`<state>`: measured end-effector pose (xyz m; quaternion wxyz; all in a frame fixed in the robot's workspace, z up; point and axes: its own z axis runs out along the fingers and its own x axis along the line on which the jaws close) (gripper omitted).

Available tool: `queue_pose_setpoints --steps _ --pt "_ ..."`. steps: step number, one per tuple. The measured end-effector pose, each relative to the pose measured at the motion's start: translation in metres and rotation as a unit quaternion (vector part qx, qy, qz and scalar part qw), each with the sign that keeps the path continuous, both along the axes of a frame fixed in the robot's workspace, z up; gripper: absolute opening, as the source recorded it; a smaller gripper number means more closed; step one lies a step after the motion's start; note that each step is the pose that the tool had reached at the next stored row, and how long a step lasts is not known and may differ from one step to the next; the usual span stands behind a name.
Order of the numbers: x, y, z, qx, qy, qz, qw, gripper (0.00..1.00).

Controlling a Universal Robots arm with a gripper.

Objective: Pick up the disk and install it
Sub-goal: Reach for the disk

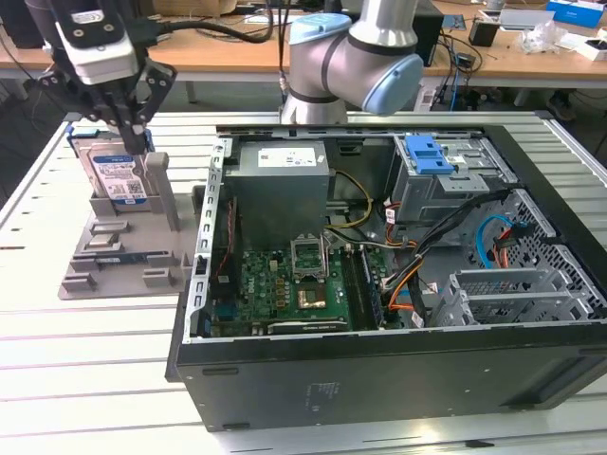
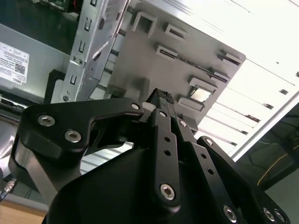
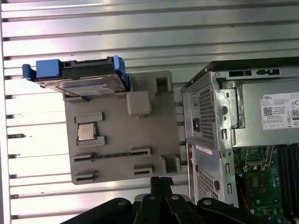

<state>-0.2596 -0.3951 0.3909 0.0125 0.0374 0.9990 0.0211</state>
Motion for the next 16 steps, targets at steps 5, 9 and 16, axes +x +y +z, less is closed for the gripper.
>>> queue_pose_setpoints --steps 5,9,16 --pt "-0.020 0.0073 -0.0011 -0.0029 -0.0001 0.000 1.0000 0.11" --pt "-0.040 0.0204 -0.0026 -0.0079 -0.0001 0.000 1.0000 0.11" --pt "-0.061 0.0347 -0.0046 -0.0090 0.0000 0.000 1.0000 0.11"
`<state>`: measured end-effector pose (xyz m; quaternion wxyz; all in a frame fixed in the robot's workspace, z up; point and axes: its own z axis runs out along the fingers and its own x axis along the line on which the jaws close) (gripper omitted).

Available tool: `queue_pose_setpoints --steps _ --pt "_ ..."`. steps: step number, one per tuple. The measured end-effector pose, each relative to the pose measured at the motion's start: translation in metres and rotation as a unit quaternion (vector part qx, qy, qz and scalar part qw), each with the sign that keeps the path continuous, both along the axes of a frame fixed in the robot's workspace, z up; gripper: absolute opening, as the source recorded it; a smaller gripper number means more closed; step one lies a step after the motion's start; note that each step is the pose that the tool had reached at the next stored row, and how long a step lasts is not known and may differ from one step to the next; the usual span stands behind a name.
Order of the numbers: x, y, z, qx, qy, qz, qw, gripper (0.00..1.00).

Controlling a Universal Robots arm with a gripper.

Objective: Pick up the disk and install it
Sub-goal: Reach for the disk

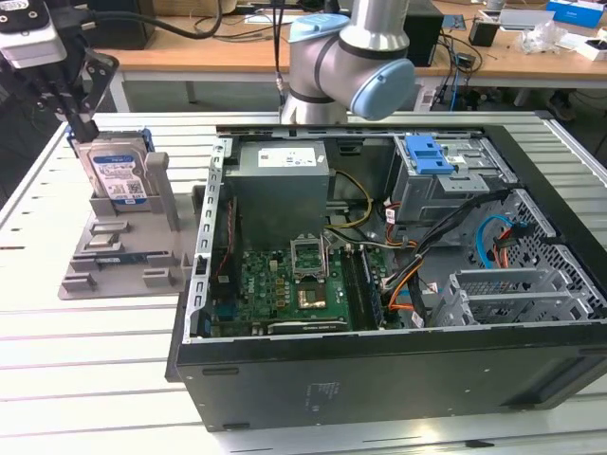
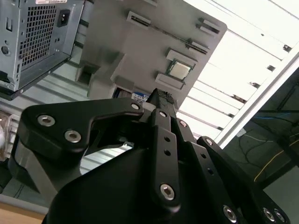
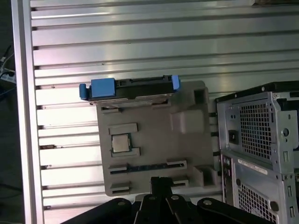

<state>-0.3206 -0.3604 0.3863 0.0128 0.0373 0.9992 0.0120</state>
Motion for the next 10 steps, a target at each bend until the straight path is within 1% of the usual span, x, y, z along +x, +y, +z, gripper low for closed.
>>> queue_pose_setpoints --steps 1,3,4,5,9,10 --pt "-0.002 0.0045 -0.0004 -0.0002 0.0000 0.000 1.0000 0.11" --pt "-0.004 0.0112 -0.0010 -0.0007 0.0000 0.000 1.0000 0.11" --pt "-0.005 0.0161 -0.0014 -0.0010 -0.0001 0.000 1.0000 0.11" --pt "-0.006 0.0198 -0.0018 -0.0011 -0.0001 0.000 1.0000 0.11" --pt "-0.016 0.0302 -0.0028 -0.0013 0.0000 0.000 1.0000 0.11" --pt "-0.019 0.0335 -0.0031 -0.0014 0.0001 0.000 1.0000 0.11"
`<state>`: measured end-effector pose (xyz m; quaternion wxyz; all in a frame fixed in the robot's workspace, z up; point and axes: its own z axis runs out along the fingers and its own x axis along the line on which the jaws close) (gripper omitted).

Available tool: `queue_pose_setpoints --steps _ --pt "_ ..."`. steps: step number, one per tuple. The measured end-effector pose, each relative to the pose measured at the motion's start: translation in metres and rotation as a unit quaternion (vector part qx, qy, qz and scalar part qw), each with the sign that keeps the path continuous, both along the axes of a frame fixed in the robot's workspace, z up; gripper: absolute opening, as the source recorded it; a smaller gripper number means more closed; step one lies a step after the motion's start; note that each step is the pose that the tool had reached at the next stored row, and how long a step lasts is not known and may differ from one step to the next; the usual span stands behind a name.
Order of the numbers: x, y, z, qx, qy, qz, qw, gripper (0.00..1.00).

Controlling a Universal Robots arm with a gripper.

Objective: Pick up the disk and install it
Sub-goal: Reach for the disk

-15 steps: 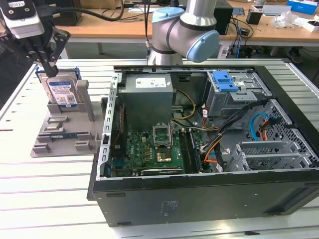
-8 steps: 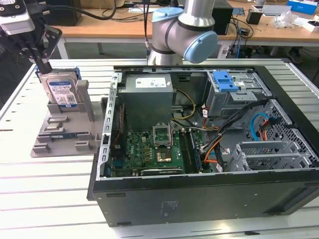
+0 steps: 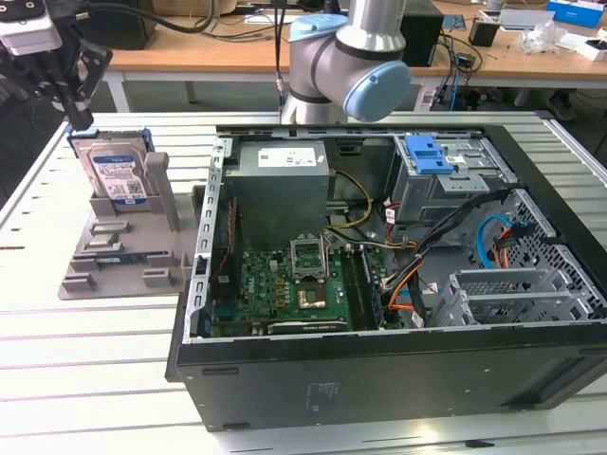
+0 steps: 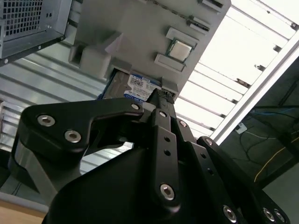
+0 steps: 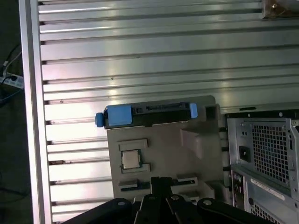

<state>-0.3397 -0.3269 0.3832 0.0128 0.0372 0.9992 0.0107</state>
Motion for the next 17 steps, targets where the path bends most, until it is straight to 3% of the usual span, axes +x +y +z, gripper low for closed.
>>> queue_pose_setpoints --steps 4,7,17 --pt "-0.014 0.0117 -0.0015 0.0001 -0.0002 0.000 1.0000 0.11" --pt "-0.019 0.0183 -0.0026 0.0001 -0.0002 0.000 1.0000 0.11" --pt "-0.019 0.0192 -0.0027 0.0001 -0.0001 0.000 1.0000 0.11"
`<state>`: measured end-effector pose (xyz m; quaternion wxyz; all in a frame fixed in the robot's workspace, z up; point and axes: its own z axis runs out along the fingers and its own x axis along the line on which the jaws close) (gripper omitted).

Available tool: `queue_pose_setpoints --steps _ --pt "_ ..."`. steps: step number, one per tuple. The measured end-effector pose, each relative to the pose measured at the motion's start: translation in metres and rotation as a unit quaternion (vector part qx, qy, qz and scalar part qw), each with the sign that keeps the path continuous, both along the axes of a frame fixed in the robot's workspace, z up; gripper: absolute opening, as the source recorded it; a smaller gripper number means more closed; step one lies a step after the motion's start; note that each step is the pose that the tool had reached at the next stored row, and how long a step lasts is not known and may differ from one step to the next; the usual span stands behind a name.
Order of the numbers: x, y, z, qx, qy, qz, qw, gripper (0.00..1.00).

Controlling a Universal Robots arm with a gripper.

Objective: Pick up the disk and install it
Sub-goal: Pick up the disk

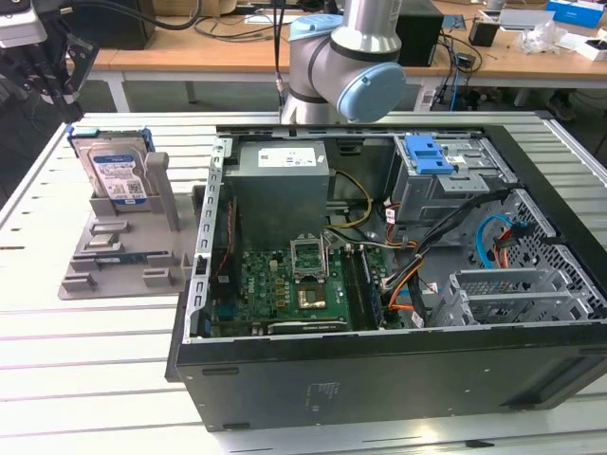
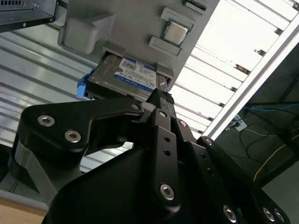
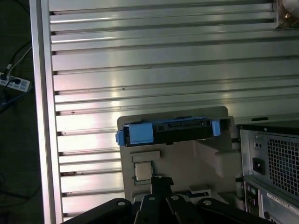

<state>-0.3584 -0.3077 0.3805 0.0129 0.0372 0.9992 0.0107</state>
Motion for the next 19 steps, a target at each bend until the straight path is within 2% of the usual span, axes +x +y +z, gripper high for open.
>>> queue_pose_setpoints --steps 4,5,9,10,12,13,19 --pt "0.0000 0.0001 0.0000 0.0000 0.0000 0.006 1.0000 0.11" --pt "0.0000 0.0001 0.0000 0.0000 0.0000 0.033 0.9995 0.11" --pt "0.0000 0.0001 0.0000 0.0000 0.0000 0.072 0.9974 0.11" --pt "0.0000 0.0000 0.0000 0.0000 0.0000 0.092 0.9957 0.11" --pt "0.0000 0.0000 0.0000 0.0000 0.0000 0.109 0.9940 0.11" --pt "0.0000 0.0000 0.0000 0.0000 0.0000 0.122 0.9925 0.11" --pt "0.0000 0.0000 0.0000 0.0000 0.0000 0.162 0.9867 0.11"
